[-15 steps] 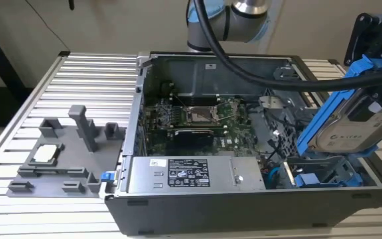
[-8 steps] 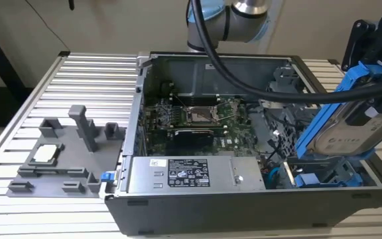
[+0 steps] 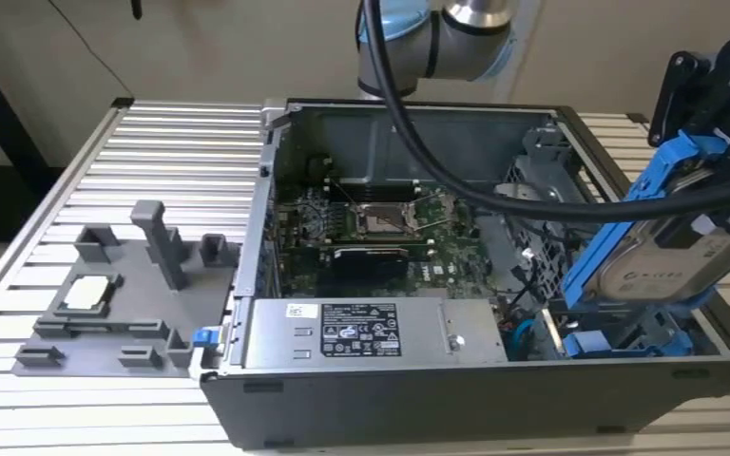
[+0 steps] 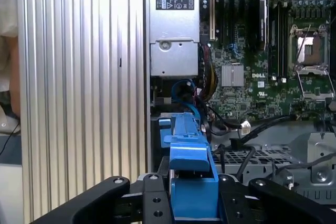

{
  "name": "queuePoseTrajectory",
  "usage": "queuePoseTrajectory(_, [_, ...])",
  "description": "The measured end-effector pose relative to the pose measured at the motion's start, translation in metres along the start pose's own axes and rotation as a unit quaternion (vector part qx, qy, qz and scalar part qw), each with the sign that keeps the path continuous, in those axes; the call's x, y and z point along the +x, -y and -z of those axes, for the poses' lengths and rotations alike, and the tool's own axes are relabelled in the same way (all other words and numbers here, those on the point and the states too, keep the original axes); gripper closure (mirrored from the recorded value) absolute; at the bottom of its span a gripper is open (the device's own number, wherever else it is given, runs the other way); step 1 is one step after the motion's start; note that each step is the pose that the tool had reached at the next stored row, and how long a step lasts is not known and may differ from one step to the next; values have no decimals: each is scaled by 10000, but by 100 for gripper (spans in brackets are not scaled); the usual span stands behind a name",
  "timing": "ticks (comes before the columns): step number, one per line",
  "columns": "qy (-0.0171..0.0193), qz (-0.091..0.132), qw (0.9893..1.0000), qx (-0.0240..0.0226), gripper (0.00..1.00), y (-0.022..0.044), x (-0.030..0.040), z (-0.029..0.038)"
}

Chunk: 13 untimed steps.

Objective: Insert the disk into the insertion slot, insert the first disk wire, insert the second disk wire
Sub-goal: 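Insert the disk into the insertion slot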

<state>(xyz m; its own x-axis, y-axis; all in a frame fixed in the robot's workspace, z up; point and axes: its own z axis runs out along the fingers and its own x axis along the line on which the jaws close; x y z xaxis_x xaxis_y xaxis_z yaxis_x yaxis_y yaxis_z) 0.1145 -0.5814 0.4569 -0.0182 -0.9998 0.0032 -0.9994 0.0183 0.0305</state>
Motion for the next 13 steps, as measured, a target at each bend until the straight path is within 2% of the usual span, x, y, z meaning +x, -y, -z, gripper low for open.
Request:
queuePoseTrajectory(5, [0, 0, 10000, 2, 67, 3, 2, -43])
queuePoseTrajectory(13, [2, 0, 10000, 2, 67, 3, 1, -57])
